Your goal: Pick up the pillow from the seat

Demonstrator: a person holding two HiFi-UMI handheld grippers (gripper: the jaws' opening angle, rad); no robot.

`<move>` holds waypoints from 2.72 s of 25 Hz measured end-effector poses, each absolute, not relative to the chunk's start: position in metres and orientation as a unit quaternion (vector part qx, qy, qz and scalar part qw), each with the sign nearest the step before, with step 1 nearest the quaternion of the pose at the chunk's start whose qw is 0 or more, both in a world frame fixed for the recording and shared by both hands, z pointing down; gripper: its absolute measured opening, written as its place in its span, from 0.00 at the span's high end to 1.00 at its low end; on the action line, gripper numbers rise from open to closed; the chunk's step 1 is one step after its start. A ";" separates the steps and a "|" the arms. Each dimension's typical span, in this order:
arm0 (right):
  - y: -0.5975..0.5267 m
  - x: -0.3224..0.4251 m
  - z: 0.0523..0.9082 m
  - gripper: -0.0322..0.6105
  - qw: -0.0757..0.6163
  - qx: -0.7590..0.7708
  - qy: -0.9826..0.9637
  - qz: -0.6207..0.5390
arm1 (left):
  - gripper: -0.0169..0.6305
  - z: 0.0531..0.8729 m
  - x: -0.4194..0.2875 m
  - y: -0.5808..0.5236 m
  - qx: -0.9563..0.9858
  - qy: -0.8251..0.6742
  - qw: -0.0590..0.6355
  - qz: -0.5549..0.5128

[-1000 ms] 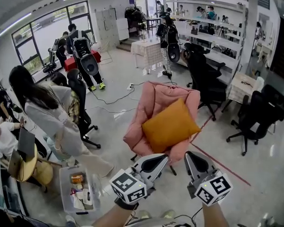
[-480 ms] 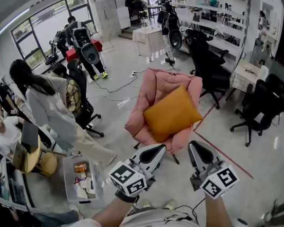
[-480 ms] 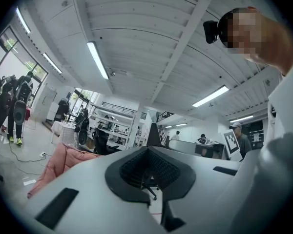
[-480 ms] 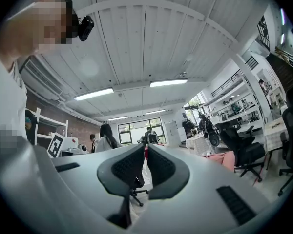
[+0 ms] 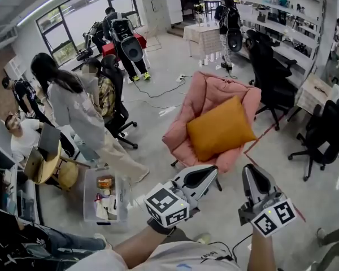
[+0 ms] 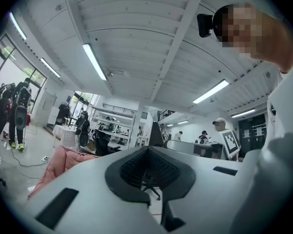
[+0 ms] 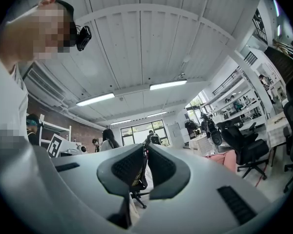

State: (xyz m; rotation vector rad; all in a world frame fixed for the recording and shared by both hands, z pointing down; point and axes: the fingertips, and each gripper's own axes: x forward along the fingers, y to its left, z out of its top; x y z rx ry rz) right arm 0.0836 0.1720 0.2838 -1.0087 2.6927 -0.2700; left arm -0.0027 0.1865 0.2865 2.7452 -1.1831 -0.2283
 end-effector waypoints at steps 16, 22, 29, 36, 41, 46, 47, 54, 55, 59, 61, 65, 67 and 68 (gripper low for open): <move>0.133 0.116 0.315 0.92 0.109 -0.388 0.910 -0.102 | 0.96 0.309 0.050 0.129 0.935 -0.341 0.084 -0.056; 0.098 0.108 0.327 0.92 0.098 -0.403 0.903 -0.108 | 0.96 0.319 0.045 0.088 0.939 -0.325 0.095 -0.055; 0.019 0.065 0.341 0.80 0.070 -0.398 0.907 -0.120 | 0.96 0.331 0.007 0.008 0.941 -0.318 0.093 -0.063; -0.051 0.034 0.366 0.73 0.050 -0.430 0.892 -0.131 | 0.96 0.350 -0.027 -0.058 0.949 -0.296 0.088 -0.060; -0.095 0.026 0.402 0.68 0.027 -0.442 0.884 -0.153 | 0.96 0.370 -0.048 -0.096 0.950 -0.294 0.091 -0.058; -0.134 0.055 0.434 0.66 0.010 -0.462 0.869 -0.177 | 0.96 0.391 -0.032 -0.129 0.951 -0.285 0.110 -0.054; -0.141 0.061 0.440 0.66 0.008 -0.465 0.866 -0.182 | 0.96 0.394 -0.028 -0.134 0.951 -0.284 0.112 -0.052; -0.205 0.091 0.487 0.65 -0.026 -0.461 0.864 -0.199 | 0.96 0.429 0.005 -0.188 0.947 -0.295 0.123 -0.032; -0.217 0.095 0.497 0.64 -0.036 -0.458 0.866 -0.200 | 0.96 0.434 0.009 -0.198 0.945 -0.299 0.126 -0.029; -0.266 0.129 0.539 0.61 -0.060 -0.448 0.863 -0.227 | 0.96 0.452 0.032 -0.244 0.938 -0.318 0.134 -0.018; -0.291 0.146 0.563 0.60 -0.069 -0.439 0.863 -0.240 | 0.96 0.466 0.046 -0.267 0.935 -0.327 0.139 -0.011; -0.330 0.165 0.615 0.56 -0.107 -0.414 0.866 -0.258 | 0.96 0.501 0.073 -0.306 0.927 -0.342 0.154 0.011; -0.346 0.173 0.644 0.53 -0.130 -0.399 0.867 -0.269 | 0.96 0.515 0.084 -0.323 0.923 -0.348 0.163 0.021; -0.353 0.177 0.659 0.52 -0.140 -0.391 0.866 -0.277 | 0.96 0.521 0.088 -0.331 0.921 -0.352 0.167 0.026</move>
